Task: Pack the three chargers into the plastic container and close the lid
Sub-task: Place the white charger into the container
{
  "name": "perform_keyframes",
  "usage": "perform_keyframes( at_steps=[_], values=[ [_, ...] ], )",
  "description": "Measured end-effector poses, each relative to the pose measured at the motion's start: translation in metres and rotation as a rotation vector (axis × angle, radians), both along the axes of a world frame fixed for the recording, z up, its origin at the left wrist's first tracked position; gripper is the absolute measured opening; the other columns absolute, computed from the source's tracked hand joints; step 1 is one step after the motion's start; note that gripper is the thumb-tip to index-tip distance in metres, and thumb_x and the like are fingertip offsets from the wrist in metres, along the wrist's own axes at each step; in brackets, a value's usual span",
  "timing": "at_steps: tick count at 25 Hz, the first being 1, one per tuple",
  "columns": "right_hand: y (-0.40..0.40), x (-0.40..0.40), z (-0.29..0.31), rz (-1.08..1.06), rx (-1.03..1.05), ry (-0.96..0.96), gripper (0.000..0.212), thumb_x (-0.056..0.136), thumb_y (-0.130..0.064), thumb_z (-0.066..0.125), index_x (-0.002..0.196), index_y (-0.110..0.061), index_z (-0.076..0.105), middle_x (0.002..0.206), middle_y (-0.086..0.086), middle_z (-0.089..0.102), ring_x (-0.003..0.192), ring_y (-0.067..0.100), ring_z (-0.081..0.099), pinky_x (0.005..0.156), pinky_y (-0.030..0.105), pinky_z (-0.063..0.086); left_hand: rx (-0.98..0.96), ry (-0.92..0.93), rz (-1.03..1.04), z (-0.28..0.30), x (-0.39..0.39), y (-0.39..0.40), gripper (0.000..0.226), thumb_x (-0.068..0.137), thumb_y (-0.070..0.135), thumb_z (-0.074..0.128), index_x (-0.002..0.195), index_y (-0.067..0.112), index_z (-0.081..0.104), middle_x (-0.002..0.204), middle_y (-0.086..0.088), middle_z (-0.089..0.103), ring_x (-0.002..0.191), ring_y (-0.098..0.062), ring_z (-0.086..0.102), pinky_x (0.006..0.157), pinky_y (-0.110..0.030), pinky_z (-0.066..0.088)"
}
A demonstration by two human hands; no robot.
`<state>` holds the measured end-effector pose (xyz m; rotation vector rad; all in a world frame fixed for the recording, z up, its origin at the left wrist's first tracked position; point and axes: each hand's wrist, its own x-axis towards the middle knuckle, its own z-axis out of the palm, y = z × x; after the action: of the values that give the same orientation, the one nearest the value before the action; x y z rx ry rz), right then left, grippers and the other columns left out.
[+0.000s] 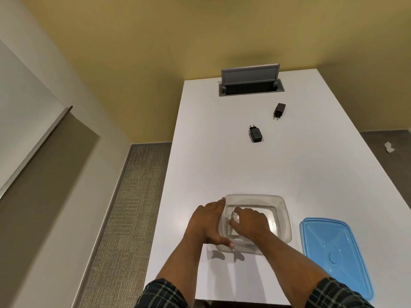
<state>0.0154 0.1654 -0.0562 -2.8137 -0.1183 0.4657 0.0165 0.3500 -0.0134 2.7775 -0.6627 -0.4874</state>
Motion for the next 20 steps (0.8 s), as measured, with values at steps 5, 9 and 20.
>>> perform_keyframes(
  at_steps=[5,9,20],
  values=[
    [-0.016,0.009,0.009,0.243,-0.079,-0.431,0.027,0.091,-0.050,0.058,0.098,-0.026,0.071,0.078,-0.004,0.068,0.055,0.021,0.066,0.046,0.029,0.048,0.011,-0.020,0.068,-0.001,0.012,0.007,0.116,0.076,0.096,0.031,0.164,0.023,0.014,0.171,0.004,0.020,0.154,-0.017,0.029,0.118,-0.041,0.033],
    [-0.024,0.044,0.034,0.292,-0.075,-0.717,0.020,0.091,-0.036,0.064,0.079,-0.020,0.068,0.063,0.000,0.058,0.040,0.024,0.056,0.035,0.028,0.040,-0.028,-0.016,0.213,-0.005,0.034,0.006,0.095,0.092,0.080,0.020,0.165,0.018,0.014,0.172,0.001,0.016,0.158,-0.017,0.021,0.124,-0.041,0.030],
    [-0.059,0.148,0.039,-0.316,-0.083,-0.167,0.069,0.093,-0.045,0.056,0.151,-0.017,0.031,0.141,0.014,0.046,0.125,0.034,0.048,0.096,0.044,0.043,-0.068,-0.010,0.289,-0.023,0.111,-0.003,0.082,0.101,0.068,0.027,0.165,0.018,0.013,0.174,0.002,0.008,0.160,-0.020,0.015,0.125,-0.044,0.025]
  ],
)
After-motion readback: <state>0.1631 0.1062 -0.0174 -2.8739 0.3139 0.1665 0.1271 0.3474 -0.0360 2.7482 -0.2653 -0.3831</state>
